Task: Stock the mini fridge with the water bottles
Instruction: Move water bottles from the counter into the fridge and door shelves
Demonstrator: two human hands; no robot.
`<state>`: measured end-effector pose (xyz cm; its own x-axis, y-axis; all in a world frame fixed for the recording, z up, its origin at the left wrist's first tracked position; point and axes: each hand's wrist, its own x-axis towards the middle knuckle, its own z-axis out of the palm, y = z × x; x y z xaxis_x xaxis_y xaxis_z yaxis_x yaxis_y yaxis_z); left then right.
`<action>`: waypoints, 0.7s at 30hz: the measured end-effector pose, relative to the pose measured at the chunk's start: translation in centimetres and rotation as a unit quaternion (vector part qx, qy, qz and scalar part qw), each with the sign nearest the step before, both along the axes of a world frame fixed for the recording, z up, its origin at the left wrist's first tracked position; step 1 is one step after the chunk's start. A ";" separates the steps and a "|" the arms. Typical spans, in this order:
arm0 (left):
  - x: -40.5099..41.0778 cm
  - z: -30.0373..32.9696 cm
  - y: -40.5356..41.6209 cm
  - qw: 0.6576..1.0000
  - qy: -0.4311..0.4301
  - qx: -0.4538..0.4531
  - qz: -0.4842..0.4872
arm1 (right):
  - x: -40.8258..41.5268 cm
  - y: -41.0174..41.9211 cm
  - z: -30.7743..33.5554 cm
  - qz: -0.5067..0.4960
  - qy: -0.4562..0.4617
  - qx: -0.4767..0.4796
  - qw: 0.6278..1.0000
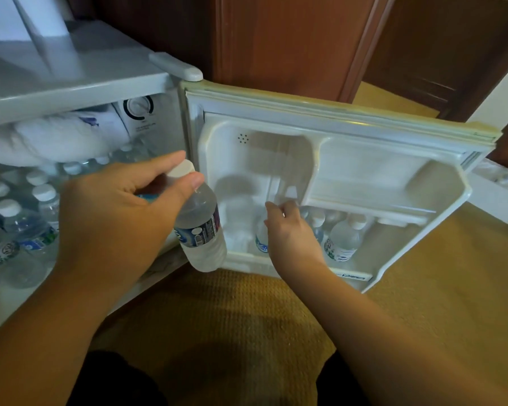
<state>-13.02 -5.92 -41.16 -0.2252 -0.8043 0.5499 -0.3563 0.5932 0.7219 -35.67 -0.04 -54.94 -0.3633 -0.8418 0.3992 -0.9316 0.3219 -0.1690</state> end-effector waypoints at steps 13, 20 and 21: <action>-2.3 -2.5 -0.7 0.999 -0.028 -0.040 -0.017 | 0.9 1.6 -3.7 0.002 -0.118 -0.096 0.988; -5.5 -3.1 -1.6 0.995 -0.084 -0.047 -0.037 | 1.9 5.5 -0.8 0.037 -0.128 -0.199 0.971; -6.1 -3.1 -1.7 0.994 -0.093 -0.048 -0.038 | 2.0 6.1 0.2 0.051 -0.111 -0.217 0.968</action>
<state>-19.07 -7.58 -44.29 -0.3877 -0.7275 0.5660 -0.4297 0.6859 0.5873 -33.70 6.05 -54.75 -0.4045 -0.6481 0.6452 -0.8799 0.0836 -0.4678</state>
